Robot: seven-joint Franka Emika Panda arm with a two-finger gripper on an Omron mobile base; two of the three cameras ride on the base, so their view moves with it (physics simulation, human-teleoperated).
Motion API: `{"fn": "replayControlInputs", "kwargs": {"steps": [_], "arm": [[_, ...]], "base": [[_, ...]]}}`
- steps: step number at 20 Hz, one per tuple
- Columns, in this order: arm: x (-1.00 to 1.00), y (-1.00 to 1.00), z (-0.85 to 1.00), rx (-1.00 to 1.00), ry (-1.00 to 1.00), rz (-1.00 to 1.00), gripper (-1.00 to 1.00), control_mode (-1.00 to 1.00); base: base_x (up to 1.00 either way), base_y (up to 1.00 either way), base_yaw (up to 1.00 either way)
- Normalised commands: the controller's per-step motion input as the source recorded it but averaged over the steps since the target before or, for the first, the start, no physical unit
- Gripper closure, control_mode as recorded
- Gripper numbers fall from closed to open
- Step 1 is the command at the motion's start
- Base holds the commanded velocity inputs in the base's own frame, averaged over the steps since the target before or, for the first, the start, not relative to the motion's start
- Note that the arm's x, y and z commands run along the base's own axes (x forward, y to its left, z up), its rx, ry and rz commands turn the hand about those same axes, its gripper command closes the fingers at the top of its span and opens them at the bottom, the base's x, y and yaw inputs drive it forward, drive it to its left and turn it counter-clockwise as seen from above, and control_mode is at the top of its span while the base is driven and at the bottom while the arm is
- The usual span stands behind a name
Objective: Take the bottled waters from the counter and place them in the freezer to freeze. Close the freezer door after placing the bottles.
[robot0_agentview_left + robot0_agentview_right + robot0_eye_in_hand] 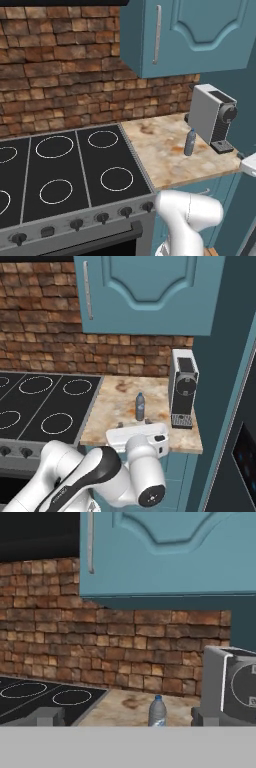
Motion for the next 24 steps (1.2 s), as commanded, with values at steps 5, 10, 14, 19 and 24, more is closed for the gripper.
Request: {"fn": "replayControlInputs", "kwargs": {"steps": [5, 10, 14, 19, 24], "arm": [[0.24, 0.13, -0.25, 0.00, 0.00, 0.15, -1.00, -1.00], [0.11, 0.08, -0.17, -0.01, 0.00, 0.16, -1.00, -1.00], [0.05, 0.00, -0.14, 0.00, 0.00, 0.06, -1.00, -1.00], [0.22, 0.01, -0.19, 0.00, 0.00, 0.05, -1.00, -1.00], [0.27, 0.13, -0.13, 0.00, 0.00, 0.01, -1.00, -1.00]], "base": [[0.00, 0.00, 0.00], [0.00, 0.00, 0.00], [0.00, 0.00, 0.00], [0.00, 0.00, 0.00], [0.00, 0.00, 0.00]]}}
